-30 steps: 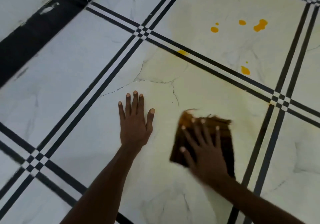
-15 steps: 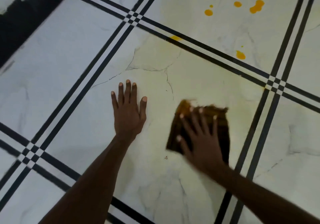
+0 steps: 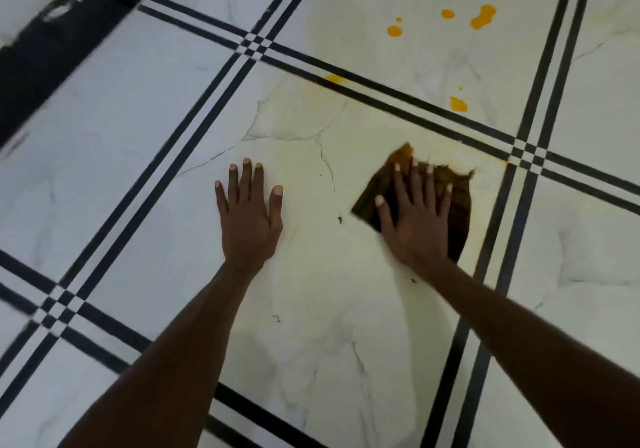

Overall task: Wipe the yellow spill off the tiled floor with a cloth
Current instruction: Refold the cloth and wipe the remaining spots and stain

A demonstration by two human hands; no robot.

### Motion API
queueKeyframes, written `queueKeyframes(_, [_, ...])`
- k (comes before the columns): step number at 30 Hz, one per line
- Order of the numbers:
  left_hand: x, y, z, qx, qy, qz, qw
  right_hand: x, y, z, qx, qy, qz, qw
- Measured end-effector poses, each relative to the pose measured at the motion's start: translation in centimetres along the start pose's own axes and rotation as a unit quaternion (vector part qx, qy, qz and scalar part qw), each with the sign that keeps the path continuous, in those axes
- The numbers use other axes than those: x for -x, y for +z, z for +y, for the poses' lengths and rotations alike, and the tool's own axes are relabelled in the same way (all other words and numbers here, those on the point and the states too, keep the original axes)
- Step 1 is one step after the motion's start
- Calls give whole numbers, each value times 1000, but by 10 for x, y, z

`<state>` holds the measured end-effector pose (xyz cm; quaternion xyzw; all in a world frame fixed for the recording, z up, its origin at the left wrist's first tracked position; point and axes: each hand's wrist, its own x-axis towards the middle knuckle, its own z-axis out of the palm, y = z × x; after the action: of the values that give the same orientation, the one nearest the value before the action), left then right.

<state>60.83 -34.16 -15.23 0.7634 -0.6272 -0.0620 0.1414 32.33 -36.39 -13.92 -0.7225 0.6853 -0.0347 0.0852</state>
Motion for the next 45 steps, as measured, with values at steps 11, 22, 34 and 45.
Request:
queueKeyframes(11, [-11,-2,89,106,118,-58,986,-11,-24,10,-147,-129,-51,979])
queueKeyframes(22, [-46,-27,175,295,59,-138,944,-17,-87,57,-208,36,-66,975])
queueKeyframes(34, [-64,-85,163,282,177,-97,938,-1,-163,68,-69,-25,-105,992])
queueKeyframes(45, [-84,-68,144,169,129,-188,959,-37,-114,61,-204,5,-173,963])
